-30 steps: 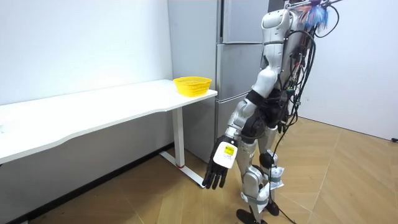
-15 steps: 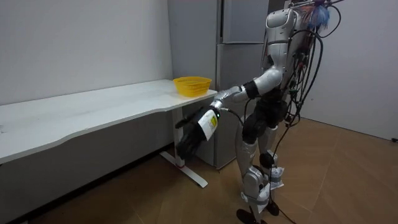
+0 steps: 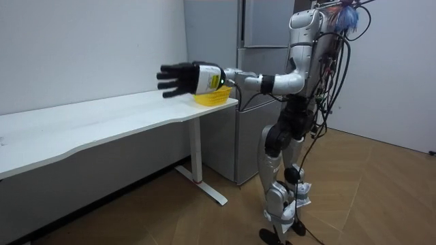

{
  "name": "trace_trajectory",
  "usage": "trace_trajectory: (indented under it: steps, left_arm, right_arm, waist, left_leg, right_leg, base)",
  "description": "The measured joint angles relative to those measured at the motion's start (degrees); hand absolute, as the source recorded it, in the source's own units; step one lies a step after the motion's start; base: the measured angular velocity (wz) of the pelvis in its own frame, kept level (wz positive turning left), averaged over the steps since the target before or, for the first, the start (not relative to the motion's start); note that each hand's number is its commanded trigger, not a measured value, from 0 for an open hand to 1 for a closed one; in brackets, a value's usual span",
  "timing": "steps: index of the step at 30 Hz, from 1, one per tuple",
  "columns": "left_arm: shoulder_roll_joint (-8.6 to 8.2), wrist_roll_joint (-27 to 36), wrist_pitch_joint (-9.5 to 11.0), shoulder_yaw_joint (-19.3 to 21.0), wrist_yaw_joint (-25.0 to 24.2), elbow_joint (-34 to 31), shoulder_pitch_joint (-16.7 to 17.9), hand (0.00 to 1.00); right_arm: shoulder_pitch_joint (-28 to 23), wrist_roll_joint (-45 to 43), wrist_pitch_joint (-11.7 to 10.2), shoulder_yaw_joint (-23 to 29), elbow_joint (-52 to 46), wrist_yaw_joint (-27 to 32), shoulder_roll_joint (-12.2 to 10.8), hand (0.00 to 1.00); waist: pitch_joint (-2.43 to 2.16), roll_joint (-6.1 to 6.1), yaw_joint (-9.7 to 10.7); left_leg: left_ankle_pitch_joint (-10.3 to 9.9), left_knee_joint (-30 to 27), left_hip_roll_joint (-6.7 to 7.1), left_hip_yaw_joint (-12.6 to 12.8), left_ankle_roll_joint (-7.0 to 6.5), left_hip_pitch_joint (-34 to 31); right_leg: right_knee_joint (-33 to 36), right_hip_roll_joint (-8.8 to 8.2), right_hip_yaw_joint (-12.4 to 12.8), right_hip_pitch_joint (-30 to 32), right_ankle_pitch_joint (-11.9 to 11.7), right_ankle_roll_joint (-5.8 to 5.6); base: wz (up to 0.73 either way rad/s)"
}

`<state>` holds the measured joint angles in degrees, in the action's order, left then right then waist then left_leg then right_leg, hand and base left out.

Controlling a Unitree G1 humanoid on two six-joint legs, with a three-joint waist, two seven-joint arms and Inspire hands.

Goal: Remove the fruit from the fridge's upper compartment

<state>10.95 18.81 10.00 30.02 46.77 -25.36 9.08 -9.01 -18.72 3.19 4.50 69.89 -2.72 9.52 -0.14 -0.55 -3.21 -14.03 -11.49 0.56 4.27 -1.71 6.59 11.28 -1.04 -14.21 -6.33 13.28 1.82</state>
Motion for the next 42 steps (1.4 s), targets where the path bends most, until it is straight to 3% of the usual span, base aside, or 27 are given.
trace_trajectory:
  steps: [2,5,7,8,9,12,16,21,30,38,42]
  left_arm:
    - [0.03,-0.2,0.0,-1.2,-2.9,-3.7,-0.6,0.0]
    - [0.32,-0.9,-0.3,-3.9,-8.4,-7.1,-3.2,0.0]
    - [0.4,-1.1,-1.0,-5.8,-12.2,-8.2,-5.0,0.0]
    - [0.71,-1.1,-1.4,-6.8,-14.7,-8.6,-5.8,0.0]
    - [1.07,-1.0,-1.7,-7.7,-17.4,-9.0,-6.6,0.0]
    - [1.6,-0.2,-3.1,-11.0,-23.8,-9.3,-9.7,0.0]
    - [1.61,-0.3,-4.6,-15.8,-30.7,-9.4,-12.0,0.0]
    - [1.6,-0.3,-8.3,-20.2,-38.7,-9.4,-12.3,0.0]
    - [1.63,2.4,-12.7,-28.5,-51.4,-8.4,-12.4,0.0]
    - [1.63,4.2,-14.8,-29.3,-56.5,-6.7,-12.4,0.0]
    - [1.65,4.1,-15.1,-29.6,-58.3,-6.7,-12.4,0.0]
  right_arm:
    - [-0.3,-0.1,0.0,0.0,0.3,-0.8,-0.3,0.0]
    - [-0.2,-0.5,0.5,0.0,2.0,-1.8,-0.3,0.0]
    - [-0.1,-0.5,0.7,0.1,3.3,-1.9,-0.3,0.0]
    - [-0.1,-0.6,0.7,0.3,4.0,-2.1,-0.3,0.0]
    - [-0.2,-1.2,0.7,0.9,4.0,-2.6,-0.3,0.0]
    - [0.0,-1.5,1.6,1.3,3.8,-3.7,-0.3,0.0]
    - [0.1,-2.6,1.8,1.2,3.8,-3.8,-0.3,0.0]
    - [0.8,-3.4,2.0,1.1,3.5,-3.7,-0.3,0.0]
    - [3.0,-4.1,3.1,1.1,3.7,-3.7,0.1,0.0]
    - [3.1,-4.1,3.2,1.1,3.8,-3.7,0.3,0.0]
    - [3.3,-4.0,3.2,1.1,3.9,-3.6,0.5,0.0]
  waist:
    - [-0.06,-0.14,0.7]
    - [0.2,0.06,1.6]
    - [0.27,0.12,1.9]
    - [0.14,-0.11,2.8]
    - [0.29,0.05,3.4]
    - [0.08,-0.5,4.6]
    - [0.39,-0.79,6.0]
    - [0.32,-1.36,6.5]
    - [0.62,-0.7,9.1]
    - [-0.06,-1.97,9.4]
    - [0.04,-1.84,9.4]
  left_leg:
    - [0.0,-0.2,0.0,0.0,0.0,0.1]
    - [0.0,-0.2,-0.01,0.0,0.0,0.1]
    - [0.0,-0.2,-0.02,0.0,0.0,0.0]
    - [0.0,-0.3,-0.02,-0.1,0.0,-0.1]
    - [0.0,-0.3,0.0,-0.3,0.0,-0.3]
    - [0.0,-0.3,0.03,-0.3,-0.04,-1.0]
    - [0.0,-0.1,0.07,0.2,-0.08,-1.0]
    - [0.1,0.1,0.06,0.5,-0.07,-1.4]
    - [0.1,0.1,0.02,0.9,-0.07,-1.1]
    - [0.1,0.1,-0.06,1.9,-0.07,-0.8]
    - [0.1,0.1,-0.2,2.0,-0.06,-0.4]
  right_leg:
    - [-0.1,0.0,0.0,0.0,0.0,0.0]
    - [-0.2,0.02,0.0,0.0,0.0,-0.01]
    - [-0.3,0.02,0.0,0.0,0.0,-0.01]
    - [-0.5,0.05,0.0,-0.1,0.0,-0.04]
    - [-0.5,0.05,-0.1,0.0,0.0,-0.05]
    - [-0.5,0.05,0.0,0.7,-0.1,-0.14]
    - [-0.3,0.0,0.3,0.8,-0.2,-0.24]
    - [0.4,0.06,1.8,1.6,-0.2,-0.24]
    - [0.3,0.04,1.6,1.6,-0.2,-0.25]
    - [0.5,0.11,2.4,1.5,-0.2,-0.25]
    - [0.4,0.26,2.5,1.5,-0.2,-0.18]
  base:
    - [0.0]
    - [0.0]
    - [0.0]
    - [0.04]
    - [0.04]
    - [0.01]
    - [-0.06]
    - [-0.17]
    - [0.01]
    - [-0.05]
    - [0.0]
